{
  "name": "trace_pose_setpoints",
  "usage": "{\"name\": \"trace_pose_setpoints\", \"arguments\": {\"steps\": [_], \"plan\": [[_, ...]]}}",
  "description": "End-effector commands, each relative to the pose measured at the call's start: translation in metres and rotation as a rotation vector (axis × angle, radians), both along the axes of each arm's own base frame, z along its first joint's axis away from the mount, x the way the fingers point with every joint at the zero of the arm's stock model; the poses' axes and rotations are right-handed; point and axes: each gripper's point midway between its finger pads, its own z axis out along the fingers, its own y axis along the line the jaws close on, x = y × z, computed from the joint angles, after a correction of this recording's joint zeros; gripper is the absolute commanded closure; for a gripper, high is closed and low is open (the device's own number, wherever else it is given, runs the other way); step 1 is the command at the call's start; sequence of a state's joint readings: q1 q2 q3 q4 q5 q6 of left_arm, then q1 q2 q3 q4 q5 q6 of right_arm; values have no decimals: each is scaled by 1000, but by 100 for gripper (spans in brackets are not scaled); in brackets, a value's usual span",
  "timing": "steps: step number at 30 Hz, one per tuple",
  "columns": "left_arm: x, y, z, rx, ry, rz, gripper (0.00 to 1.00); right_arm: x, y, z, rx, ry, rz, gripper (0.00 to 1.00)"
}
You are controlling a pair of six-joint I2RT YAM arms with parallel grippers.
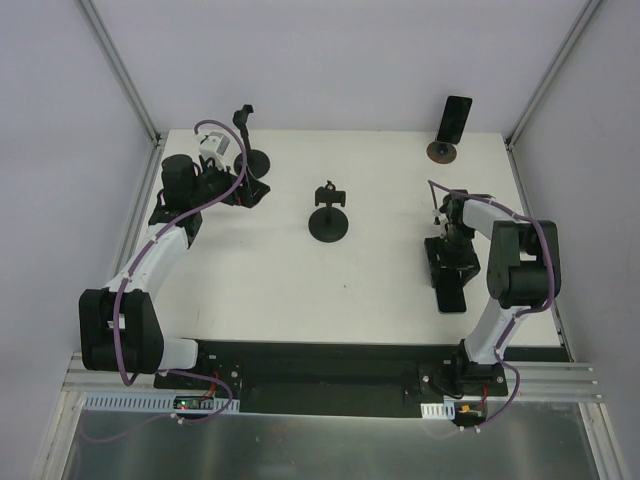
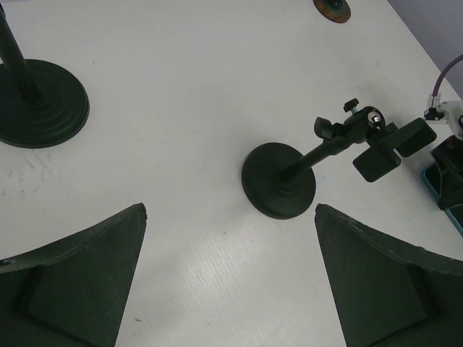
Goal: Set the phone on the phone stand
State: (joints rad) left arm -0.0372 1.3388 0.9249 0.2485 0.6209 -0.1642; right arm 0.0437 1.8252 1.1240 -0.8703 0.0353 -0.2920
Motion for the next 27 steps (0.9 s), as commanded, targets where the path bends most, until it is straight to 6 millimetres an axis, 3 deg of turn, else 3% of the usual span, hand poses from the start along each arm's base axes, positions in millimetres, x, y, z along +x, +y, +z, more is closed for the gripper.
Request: {"name": "trace_pose_setpoints", "arguments": {"steps": [1, 5, 10, 14, 19, 26, 27], "plan": [[4, 1, 12, -5, -43, -16, 1, -8, 1, 0, -6, 22, -8, 32], [3, -2, 12, -18, -33, -34, 1, 0, 3, -2, -2, -24, -3, 60], [-2, -14, 26, -81, -18, -100, 1, 10, 12, 7, -5, -123, 50, 75], [-7, -33, 42, -164, -4, -188, 4, 26, 28, 22, 20, -246, 85, 99], [-20, -67, 59, -187, -25, -303, 10, 42, 57, 42, 136, -419, 111, 99], [-46, -137, 85, -205, -47, -457, 23, 53, 91, 62, 291, -709, 132, 99], [-54, -153, 93, -217, -48, -493, 28, 54, 94, 76, 305, -775, 143, 99]]}}
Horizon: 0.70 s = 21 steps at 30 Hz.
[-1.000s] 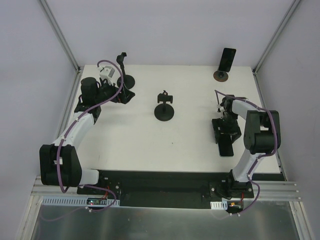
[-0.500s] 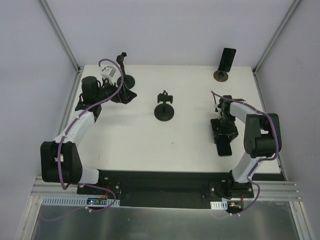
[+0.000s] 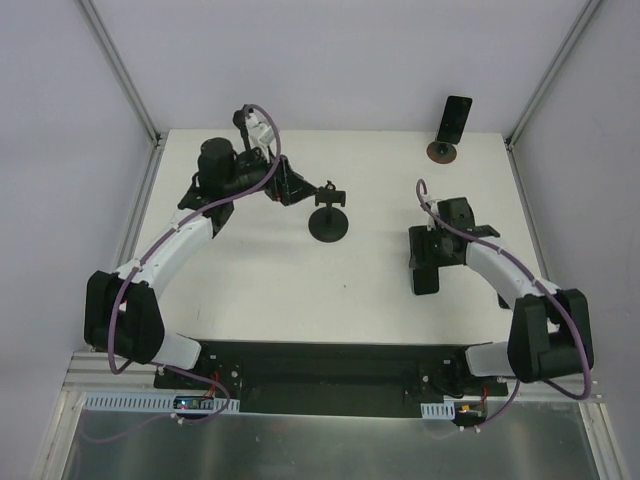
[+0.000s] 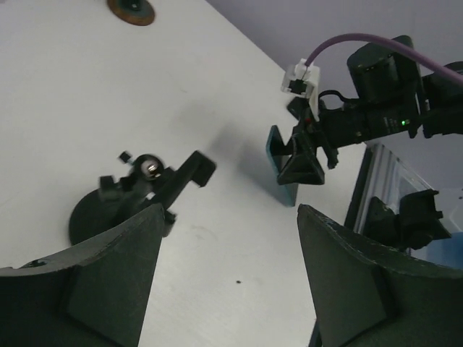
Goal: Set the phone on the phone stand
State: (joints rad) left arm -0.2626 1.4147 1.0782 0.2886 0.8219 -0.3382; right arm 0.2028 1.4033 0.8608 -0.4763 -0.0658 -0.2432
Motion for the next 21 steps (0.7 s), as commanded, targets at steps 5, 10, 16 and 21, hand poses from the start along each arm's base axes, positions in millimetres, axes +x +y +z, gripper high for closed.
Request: {"name": "trace_pose_setpoints", "arguments": {"steps": [5, 10, 16, 21], "plan": [[-33, -94, 36, -61, -68, -235, 33, 16, 46, 77, 238, -474, 104, 99], [-51, -135, 34, -77, -65, -347, 36, 5, 54, 136, 321, -657, 130, 99], [-71, -174, 36, -79, -95, -441, 32, 1, 61, 173, 349, -689, 154, 99], [-82, -195, 37, -80, -105, -463, 34, -4, 69, 192, 361, -713, 180, 99]]}}
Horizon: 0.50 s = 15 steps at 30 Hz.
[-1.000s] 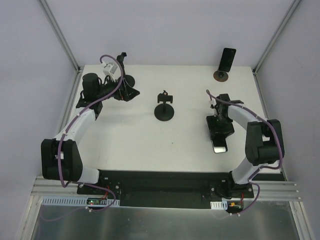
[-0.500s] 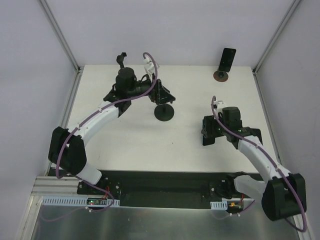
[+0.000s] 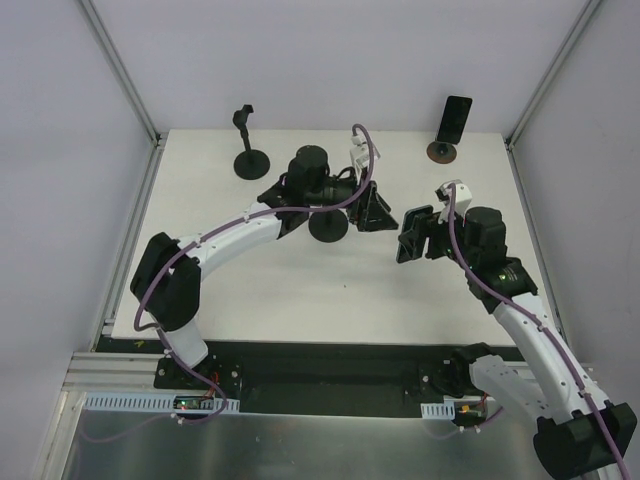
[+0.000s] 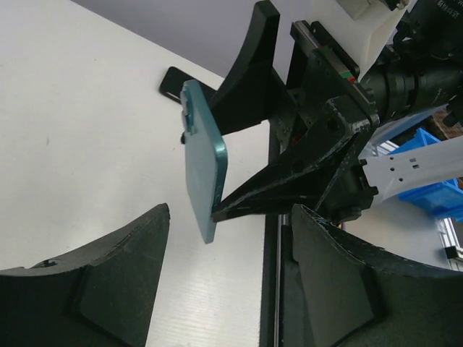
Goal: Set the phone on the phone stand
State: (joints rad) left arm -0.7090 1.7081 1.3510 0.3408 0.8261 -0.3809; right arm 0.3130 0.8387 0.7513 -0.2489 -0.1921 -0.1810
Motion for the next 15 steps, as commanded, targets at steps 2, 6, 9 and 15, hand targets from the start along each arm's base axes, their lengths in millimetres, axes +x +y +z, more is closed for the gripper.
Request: {"name": "trace_pose_setpoints", "arguments": {"steps": [2, 6, 9, 15], "plan": [[-1, -20, 32, -73, -100, -8, 36, 0, 14, 46, 48, -94, 31, 99], [2, -29, 27, -56, -98, 17, 43, -1, 13, 50, 30, -97, 12, 99], [10, -34, 21, -20, -104, 71, 49, -2, 10, 51, 10, -94, -24, 99], [14, -44, 10, 37, -113, 114, 59, -4, 6, 59, 7, -115, -106, 99]]}}
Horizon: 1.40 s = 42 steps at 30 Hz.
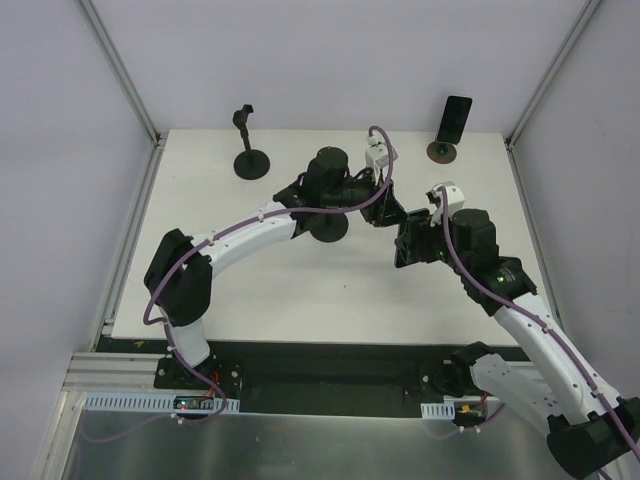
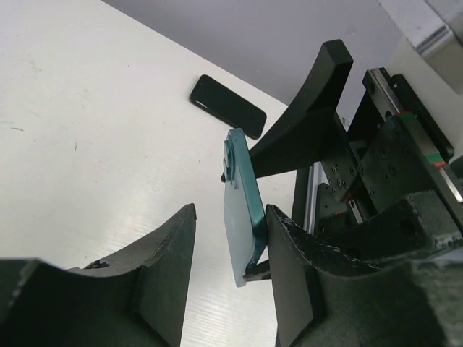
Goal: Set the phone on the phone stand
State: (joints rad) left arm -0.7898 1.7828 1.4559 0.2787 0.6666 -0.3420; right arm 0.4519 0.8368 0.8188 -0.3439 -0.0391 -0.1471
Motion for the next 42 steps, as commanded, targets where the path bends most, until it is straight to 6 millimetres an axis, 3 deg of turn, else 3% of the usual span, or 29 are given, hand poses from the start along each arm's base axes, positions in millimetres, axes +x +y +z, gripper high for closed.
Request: {"name": "trace_pose_setpoints", "arguments": {"steps": [1, 8, 12, 17, 18, 19, 20, 21, 24, 28, 35, 40, 42], "plan": [[6, -11, 15, -4, -77, 35, 59, 7, -2, 50, 50, -136, -84, 99], [-14, -28, 20, -26, -71, -65, 70, 11, 0, 60, 19, -195, -125, 99], [-16, -31, 17, -24, -65, -87, 89, 12, 2, 68, 28, -226, -134, 99], [-23, -31, 21, -32, -67, -134, 100, 9, 8, 76, 50, -243, -121, 99], [-28, -30, 24, -40, -72, -158, 100, 8, 7, 75, 46, -232, -118, 95], [-31, -29, 26, -43, -76, -171, 100, 6, 9, 73, 39, -218, -103, 83], [-33, -27, 26, -36, -87, -180, 100, 3, 10, 71, 30, -204, -86, 68], [-35, -21, 33, -39, -105, -177, 100, -3, 9, 64, 4, -169, -66, 46], [-46, -7, 43, -39, -147, -212, 100, -22, 11, 46, -39, -100, 23, 20], [-65, 13, 52, -68, -184, -307, 100, -52, 16, 30, -21, -67, 156, 9], [-107, 43, 81, -156, -277, -442, 100, -84, 36, 19, 79, -33, 336, 15], [-125, 54, 97, -233, -299, -497, 100, -105, 68, 29, 215, -19, 527, 37], [-129, 59, 103, -252, -309, -510, 100, -106, 72, 32, 233, -32, 551, 46]]}}
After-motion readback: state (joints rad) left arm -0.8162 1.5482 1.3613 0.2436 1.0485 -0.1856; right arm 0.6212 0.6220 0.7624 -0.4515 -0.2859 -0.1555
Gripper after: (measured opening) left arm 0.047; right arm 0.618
